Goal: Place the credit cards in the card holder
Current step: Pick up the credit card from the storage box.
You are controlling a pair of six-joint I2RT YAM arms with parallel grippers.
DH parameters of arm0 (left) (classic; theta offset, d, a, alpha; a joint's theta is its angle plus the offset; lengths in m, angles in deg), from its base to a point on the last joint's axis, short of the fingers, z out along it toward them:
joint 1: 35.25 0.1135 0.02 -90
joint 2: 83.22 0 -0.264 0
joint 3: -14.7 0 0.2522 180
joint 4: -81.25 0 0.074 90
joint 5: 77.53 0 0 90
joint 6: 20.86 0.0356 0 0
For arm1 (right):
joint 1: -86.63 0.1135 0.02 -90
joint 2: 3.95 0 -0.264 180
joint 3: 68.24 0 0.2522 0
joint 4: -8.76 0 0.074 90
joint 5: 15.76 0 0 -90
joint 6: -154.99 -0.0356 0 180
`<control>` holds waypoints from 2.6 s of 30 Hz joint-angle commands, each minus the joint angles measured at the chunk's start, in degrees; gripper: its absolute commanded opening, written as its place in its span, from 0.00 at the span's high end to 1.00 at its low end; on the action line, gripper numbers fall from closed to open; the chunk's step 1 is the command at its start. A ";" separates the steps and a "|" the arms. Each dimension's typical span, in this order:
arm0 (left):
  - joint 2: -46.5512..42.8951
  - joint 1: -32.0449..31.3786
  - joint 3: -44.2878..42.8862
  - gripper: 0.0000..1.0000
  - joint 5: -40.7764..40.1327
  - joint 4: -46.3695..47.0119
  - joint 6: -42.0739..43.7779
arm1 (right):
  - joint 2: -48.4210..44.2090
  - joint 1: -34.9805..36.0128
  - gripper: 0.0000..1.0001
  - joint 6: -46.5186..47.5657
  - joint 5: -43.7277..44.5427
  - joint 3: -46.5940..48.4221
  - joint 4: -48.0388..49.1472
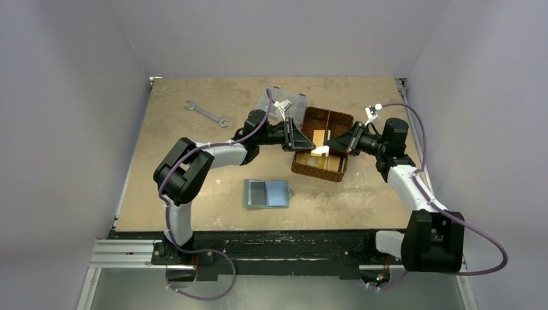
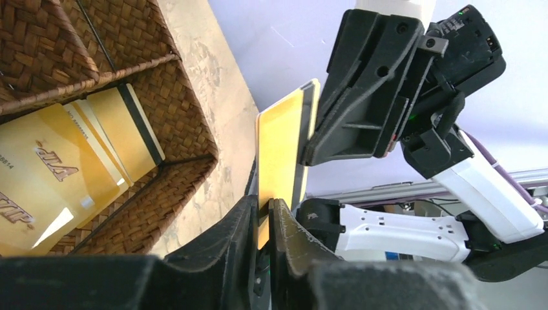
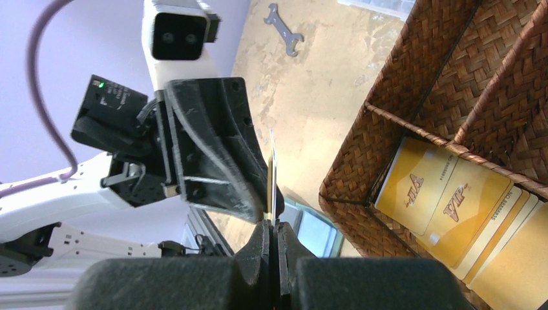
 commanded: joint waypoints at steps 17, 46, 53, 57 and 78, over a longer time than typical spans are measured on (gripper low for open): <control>2.37 2.54 2.98 1.00 2.71 29.80 -17.89 | -3.62 -1.71 0.66 -4.53 -3.81 -5.69 6.27; 3.38 3.18 4.18 1.00 3.54 33.58 -20.71 | -5.14 -3.82 0.67 -6.27 -6.55 -7.91 11.01; 3.45 3.18 4.45 1.00 3.54 32.59 -19.84 | -11.00 -3.82 0.62 -9.15 -5.98 -8.37 13.83; 3.72 3.12 4.33 1.00 3.70 32.21 -19.46 | -11.09 -3.76 0.56 -8.59 -5.73 -7.33 13.79; 4.48 2.07 3.80 1.00 4.60 36.88 -22.82 | -6.71 -3.74 0.70 -9.40 -6.21 -7.88 16.60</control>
